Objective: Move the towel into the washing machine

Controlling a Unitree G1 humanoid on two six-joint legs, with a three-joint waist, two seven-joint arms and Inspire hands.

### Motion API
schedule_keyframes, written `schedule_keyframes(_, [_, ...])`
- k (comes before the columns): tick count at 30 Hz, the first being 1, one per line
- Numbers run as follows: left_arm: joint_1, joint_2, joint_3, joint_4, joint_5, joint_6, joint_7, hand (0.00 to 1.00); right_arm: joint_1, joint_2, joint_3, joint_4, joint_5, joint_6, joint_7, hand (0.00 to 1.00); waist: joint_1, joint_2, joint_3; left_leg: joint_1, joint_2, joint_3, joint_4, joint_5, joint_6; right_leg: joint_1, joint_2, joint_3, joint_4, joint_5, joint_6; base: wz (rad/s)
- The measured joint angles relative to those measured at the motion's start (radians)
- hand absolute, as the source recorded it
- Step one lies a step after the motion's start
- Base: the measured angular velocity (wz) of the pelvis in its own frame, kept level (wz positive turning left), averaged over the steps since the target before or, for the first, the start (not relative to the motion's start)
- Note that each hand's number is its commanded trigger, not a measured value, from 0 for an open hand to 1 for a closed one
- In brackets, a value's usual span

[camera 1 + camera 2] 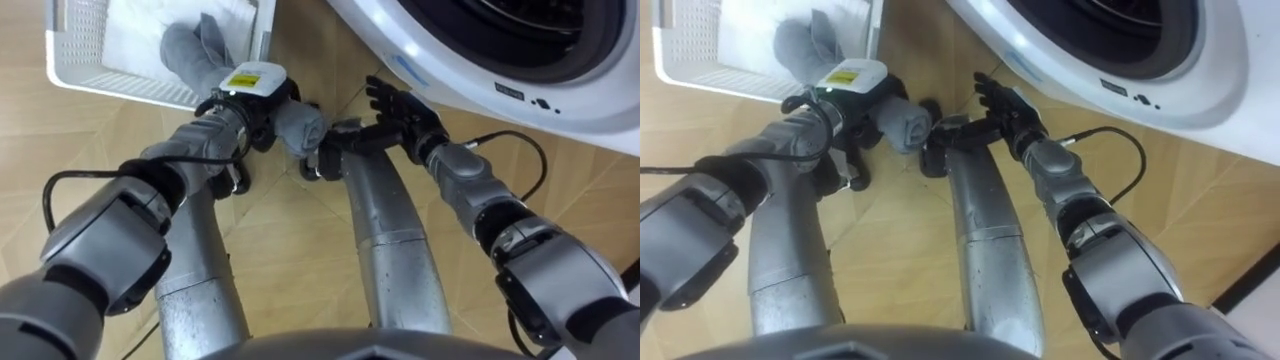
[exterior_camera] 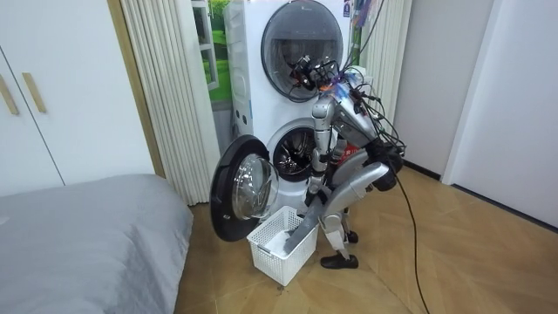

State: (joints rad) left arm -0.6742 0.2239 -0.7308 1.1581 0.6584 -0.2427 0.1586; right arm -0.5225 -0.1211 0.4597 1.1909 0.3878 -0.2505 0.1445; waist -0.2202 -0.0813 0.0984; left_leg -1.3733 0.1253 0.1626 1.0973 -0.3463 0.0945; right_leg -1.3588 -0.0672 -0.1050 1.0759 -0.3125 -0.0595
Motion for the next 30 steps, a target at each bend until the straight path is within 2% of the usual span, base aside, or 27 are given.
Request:
schedule_keyframes(9, [0.005, -0.001, -0.027, 0.001, -0.023, -0.002, -0.070, 1.00, 0.004, 0.000, 0.011, 0.010, 0.000, 0.000, -0.001, 0.00, -0.002, -0.001, -0.0007, 0.042, 0.000, 0.003, -0.013, 0.000, 0.000, 0.039, 0.000, 0.002, -0.011, 0.000, -0.001, 0.00])
schedule_keyframes(12, [0.026, -0.003, -0.020, 0.003, -0.023, -0.016, -0.073, 1.00, 0.025, 0.000, 0.022, 0.013, 0.010, 0.000, 0.001, 0.00, 0.004, -0.002, -0.0011, 0.085, 0.003, 0.002, -0.029, 0.000, -0.002, 0.086, 0.003, -0.003, -0.034, 0.001, -0.001, 0.00])
schedule_keyframes(16, [0.074, -0.017, -0.017, 0.004, -0.023, -0.025, -0.040, 1.00, 0.054, 0.000, 0.030, 0.051, 0.040, 0.004, 0.000, 0.00, 0.030, -0.001, -0.0018, 0.164, 0.001, 0.006, -0.071, 0.000, -0.002, 0.165, 0.005, -0.003, -0.078, 0.004, 0.003, -0.01])
schedule_keyframes(22, [0.143, -0.041, 0.078, 0.006, -0.040, -0.028, -0.009, 1.00, 0.114, -0.004, 0.027, 0.097, 0.046, 0.013, 0.003, 0.00, 0.086, 0.006, -0.0052, 0.306, -0.003, 0.007, -0.151, 0.005, -0.010, 0.314, 0.013, -0.009, -0.169, 0.011, 0.010, 0.01])
schedule_keyframes(23, [0.157, -0.045, 0.098, 0.005, -0.059, -0.030, 0.005, 1.00, 0.127, -0.005, 0.026, 0.104, 0.043, 0.013, 0.002, 0.00, 0.092, 0.017, -0.0113, 0.329, -0.004, 0.005, -0.167, 0.005, -0.011, 0.342, 0.013, -0.016, -0.190, 0.012, 0.012, 0.06])
schedule_keyframes(24, [0.164, -0.046, 0.102, 0.005, -0.069, -0.032, 0.011, 1.00, 0.132, -0.006, 0.026, 0.107, 0.041, 0.013, 0.002, 0.00, 0.095, 0.021, -0.0130, 0.342, -0.006, 0.004, -0.177, 0.006, -0.012, 0.356, 0.013, -0.018, -0.200, 0.013, 0.012, 0.07])
schedule_keyframes(26, [0.188, -0.050, 0.137, 0.005, -0.116, -0.037, 0.029, 1.00, 0.151, -0.008, 0.020, 0.129, 0.032, 0.012, 0.002, 0.00, 0.113, 0.028, -0.0139, 0.402, -0.016, 0.005, -0.217, 0.010, -0.017, 0.413, 0.011, -0.014, -0.235, 0.015, 0.015, 0.02])
schedule_keyframes(30, [0.202, -0.055, 0.195, -0.004, -0.225, -0.044, 0.028, 1.00, 0.177, -0.009, 0.005, 0.128, 0.028, 0.015, 0.004, 0.00, 0.143, 0.037, -0.0179, 0.467, -0.020, 0.015, -0.259, 0.014, -0.021, 0.471, 0.011, -0.010, -0.269, 0.016, 0.017, 0.01])
